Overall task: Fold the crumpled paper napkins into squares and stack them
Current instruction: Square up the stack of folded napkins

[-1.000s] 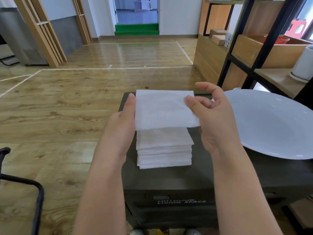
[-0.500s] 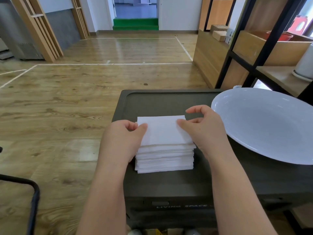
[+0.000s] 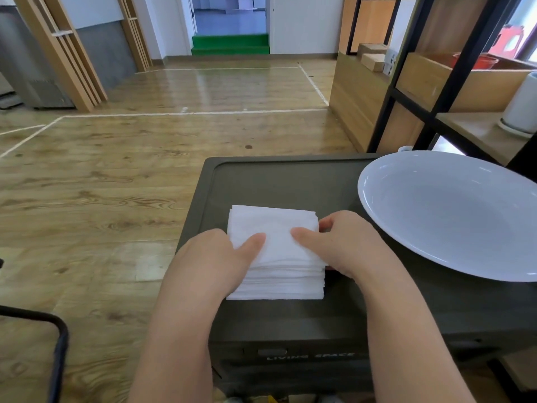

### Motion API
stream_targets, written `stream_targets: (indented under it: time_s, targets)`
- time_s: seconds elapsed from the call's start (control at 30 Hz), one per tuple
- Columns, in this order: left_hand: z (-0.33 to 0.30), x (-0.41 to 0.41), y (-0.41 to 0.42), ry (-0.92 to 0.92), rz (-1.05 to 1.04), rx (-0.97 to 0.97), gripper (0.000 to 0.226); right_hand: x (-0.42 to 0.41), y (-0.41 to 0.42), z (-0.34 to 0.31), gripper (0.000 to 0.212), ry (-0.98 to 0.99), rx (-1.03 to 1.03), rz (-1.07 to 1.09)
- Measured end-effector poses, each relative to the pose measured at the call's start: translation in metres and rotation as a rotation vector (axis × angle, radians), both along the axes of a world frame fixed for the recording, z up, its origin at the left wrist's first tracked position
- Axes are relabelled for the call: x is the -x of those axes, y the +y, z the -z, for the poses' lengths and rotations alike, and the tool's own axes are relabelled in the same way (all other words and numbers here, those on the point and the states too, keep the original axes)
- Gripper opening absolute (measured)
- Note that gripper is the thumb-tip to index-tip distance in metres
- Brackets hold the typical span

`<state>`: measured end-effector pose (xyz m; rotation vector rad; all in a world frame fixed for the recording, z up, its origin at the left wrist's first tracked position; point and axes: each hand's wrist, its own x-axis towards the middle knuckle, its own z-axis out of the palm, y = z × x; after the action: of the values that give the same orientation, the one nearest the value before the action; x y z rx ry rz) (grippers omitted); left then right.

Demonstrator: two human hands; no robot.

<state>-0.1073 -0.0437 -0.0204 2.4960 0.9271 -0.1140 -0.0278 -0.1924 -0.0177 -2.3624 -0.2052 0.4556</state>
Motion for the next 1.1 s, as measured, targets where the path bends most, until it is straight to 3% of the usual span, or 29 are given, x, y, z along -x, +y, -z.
stream_targets:
  time_s: [0.2, 0.37, 0.5, 0.6, 0.7, 0.77, 0.87, 1.1]
  targets:
    - [-0.004, 0.002, -0.002, -0.106, -0.046, 0.249, 0.048, 0.000, -0.004, 0.000, 0.021, 0.011, -0.093, 0.025]
    - [-0.004, 0.001, -0.006, -0.290, -0.108, 0.495, 0.046, -0.001, -0.007, 0.006, 0.026, 0.017, -0.202, 0.048]
    - [0.004, -0.002, 0.000, -0.386, -0.149, 0.627, 0.070, -0.001, -0.009, 0.009, 0.034, 0.032, -0.233, 0.059]
    - [0.005, -0.001, 0.007, -0.470, -0.092, 0.767, 0.089, -0.004, -0.011, 0.010, 0.054, 0.086, -0.301, 0.051]
    - [0.005, 0.002, 0.012, -0.560, -0.021, 0.906, 0.076, -0.006, -0.016, 0.009, 0.084, 0.160, -0.444, -0.027]
    - [0.005, 0.004, 0.012, -0.596, 0.031, 0.960, 0.053, -0.007, -0.020, 0.008, 0.069, 0.207, -0.557, -0.125]
    - [0.009, 0.004, 0.012, -0.600, 0.092, 0.951, 0.041, -0.007, -0.025, 0.008, 0.030, 0.190, -0.643, -0.206]
    - [0.006, 0.007, 0.012, -0.594, 0.218, 0.775, 0.044, -0.008, -0.030, 0.004, 0.032, -0.025, -0.470, -0.262]
